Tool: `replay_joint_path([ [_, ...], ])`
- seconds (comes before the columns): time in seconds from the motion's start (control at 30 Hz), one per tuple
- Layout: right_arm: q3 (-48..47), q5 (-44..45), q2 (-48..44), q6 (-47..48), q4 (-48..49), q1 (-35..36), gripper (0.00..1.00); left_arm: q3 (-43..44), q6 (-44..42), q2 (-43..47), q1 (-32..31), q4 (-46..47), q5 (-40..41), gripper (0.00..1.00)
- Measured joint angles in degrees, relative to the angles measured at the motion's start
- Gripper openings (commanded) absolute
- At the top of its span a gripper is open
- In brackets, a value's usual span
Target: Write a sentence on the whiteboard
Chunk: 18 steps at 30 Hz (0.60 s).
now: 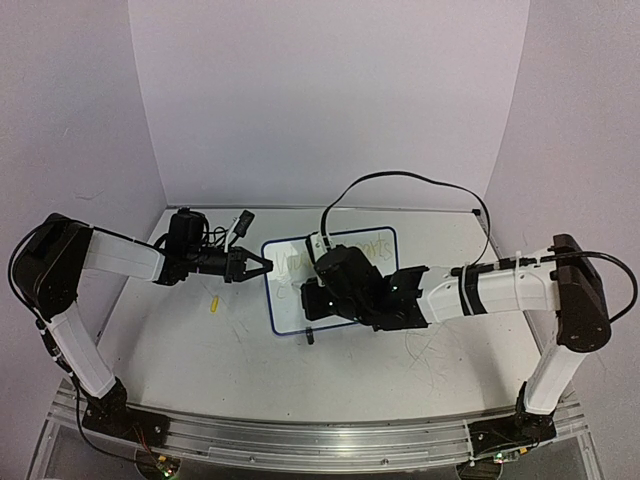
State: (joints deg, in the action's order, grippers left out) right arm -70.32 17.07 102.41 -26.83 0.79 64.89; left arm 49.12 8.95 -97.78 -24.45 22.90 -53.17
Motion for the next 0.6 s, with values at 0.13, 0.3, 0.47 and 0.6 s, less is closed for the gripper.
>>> replay_joint_path([
  [0.13, 0.0, 0.0, 0.0, 0.0, 0.0, -0.3, 0.0, 0.0, 0.0, 0.0, 0.0, 0.0, 0.0, 0.0],
  [0.3, -0.1, 0.0, 0.7, 0.0, 0.0, -0.4, 0.0, 0.0, 0.0, 0.0, 0.0, 0.0, 0.0, 0.0],
  [0.47, -0.6, -0.2, 1.2, 0.2, 0.0, -0.5, 0.0, 0.0, 0.0, 0.0, 0.0, 0.0, 0.0, 0.0],
  [0.6, -0.9, -0.2, 1.5, 0.3, 0.0, -0.5, 0.0, 0.0, 0.0, 0.0, 0.0, 0.0, 0.0, 0.0],
])
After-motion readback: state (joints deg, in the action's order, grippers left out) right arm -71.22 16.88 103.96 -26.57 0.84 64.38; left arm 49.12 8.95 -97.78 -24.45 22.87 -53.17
